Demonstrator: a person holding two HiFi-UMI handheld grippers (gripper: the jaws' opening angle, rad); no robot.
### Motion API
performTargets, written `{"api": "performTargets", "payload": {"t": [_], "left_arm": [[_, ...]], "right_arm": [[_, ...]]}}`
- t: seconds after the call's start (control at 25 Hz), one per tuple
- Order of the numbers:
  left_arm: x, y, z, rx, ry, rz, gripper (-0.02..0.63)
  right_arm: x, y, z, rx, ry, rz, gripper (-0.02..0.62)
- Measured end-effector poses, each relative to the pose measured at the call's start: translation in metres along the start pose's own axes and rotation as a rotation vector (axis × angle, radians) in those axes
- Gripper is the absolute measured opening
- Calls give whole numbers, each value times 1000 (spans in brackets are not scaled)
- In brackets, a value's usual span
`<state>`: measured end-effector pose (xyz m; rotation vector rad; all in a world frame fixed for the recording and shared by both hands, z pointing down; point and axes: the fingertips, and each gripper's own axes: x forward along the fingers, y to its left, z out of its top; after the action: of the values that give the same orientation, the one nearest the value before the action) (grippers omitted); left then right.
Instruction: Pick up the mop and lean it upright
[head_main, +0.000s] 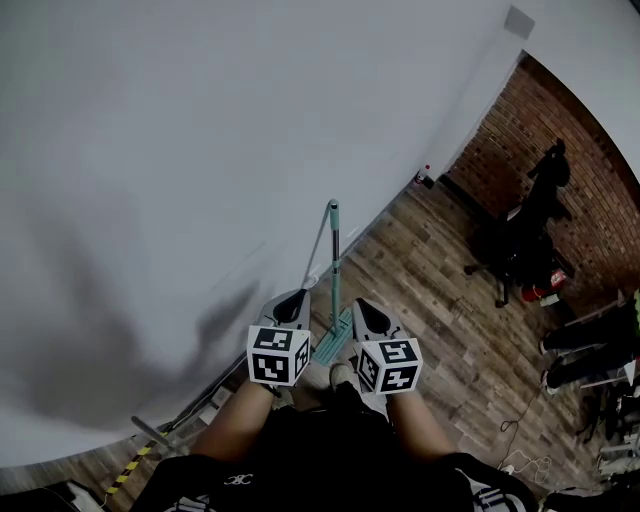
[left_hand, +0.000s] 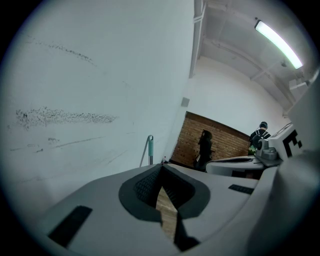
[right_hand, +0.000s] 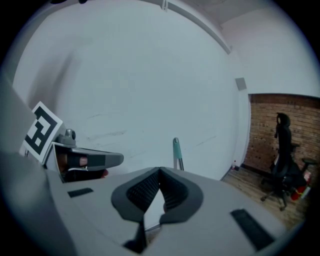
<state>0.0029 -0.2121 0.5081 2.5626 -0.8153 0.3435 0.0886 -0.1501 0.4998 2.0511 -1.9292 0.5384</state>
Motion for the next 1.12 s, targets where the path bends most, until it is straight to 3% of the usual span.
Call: {"api": "performTargets", "payload": {"t": [0.64, 0.8, 1.12], "left_arm": [[23, -1, 21, -68, -24, 325, -3], [21, 1, 21, -75, -18, 384, -3], [14, -1, 18, -70, -14, 451, -3]], "right_arm": [[114, -77, 43, -156, -35, 216, 18], [152, -74, 49, -186, -18, 269, 84], [205, -65, 43, -220, 40, 300, 129]]}}
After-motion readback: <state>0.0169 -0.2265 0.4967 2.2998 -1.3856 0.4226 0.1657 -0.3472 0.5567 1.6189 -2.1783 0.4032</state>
